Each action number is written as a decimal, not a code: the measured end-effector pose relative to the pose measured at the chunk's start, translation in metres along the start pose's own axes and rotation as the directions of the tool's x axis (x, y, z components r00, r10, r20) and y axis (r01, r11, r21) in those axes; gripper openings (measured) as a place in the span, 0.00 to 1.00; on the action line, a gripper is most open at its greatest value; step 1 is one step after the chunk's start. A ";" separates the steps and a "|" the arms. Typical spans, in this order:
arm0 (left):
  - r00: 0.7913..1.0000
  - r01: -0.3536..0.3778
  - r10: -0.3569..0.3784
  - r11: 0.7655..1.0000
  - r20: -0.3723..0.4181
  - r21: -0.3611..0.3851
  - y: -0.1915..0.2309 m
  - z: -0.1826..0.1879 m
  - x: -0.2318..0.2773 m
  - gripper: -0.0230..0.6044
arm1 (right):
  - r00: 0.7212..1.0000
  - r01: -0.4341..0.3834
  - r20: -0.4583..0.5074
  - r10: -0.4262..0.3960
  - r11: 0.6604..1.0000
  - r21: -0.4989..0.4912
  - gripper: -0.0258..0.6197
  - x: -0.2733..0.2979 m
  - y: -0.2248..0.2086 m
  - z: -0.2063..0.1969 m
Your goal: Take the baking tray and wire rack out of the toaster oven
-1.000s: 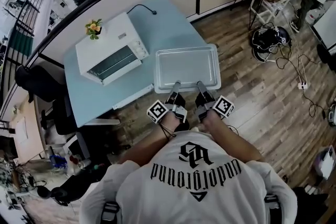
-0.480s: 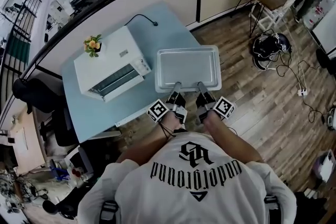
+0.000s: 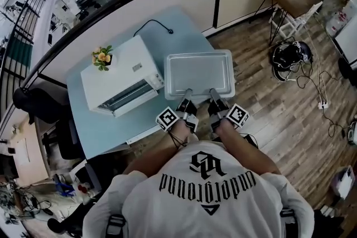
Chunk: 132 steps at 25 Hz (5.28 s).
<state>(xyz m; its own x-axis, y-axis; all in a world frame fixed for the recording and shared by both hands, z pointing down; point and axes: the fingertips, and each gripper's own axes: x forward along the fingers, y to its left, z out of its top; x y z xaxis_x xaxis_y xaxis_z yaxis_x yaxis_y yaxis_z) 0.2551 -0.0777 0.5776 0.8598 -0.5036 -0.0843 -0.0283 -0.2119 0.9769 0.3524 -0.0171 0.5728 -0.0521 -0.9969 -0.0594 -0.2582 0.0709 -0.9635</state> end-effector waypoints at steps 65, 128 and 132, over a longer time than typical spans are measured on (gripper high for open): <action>0.899 -0.298 0.350 0.929 0.261 -0.220 0.172 0.037 0.094 0.20 | 0.824 0.254 -0.520 -0.225 0.967 -0.017 0.23 0.143 -0.176 0.035; 0.833 -0.545 0.545 0.838 -0.095 0.020 0.241 0.011 0.099 0.52 | 0.506 0.145 -0.793 -0.341 0.939 -0.311 0.41 0.143 -0.239 -0.008; 0.813 -0.564 0.568 0.823 -0.127 0.068 0.243 0.003 0.095 0.55 | 0.477 0.131 -0.797 -0.370 0.927 -0.352 0.41 0.132 -0.242 -0.011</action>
<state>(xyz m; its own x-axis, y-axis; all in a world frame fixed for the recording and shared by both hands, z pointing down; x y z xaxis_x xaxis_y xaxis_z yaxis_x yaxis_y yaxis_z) 0.3285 -0.1796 0.8063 0.7477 -0.4235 0.5115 -0.5434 0.0527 0.8378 0.3975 -0.1659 0.8005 -0.6985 -0.4736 0.5364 -0.5857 -0.0524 -0.8089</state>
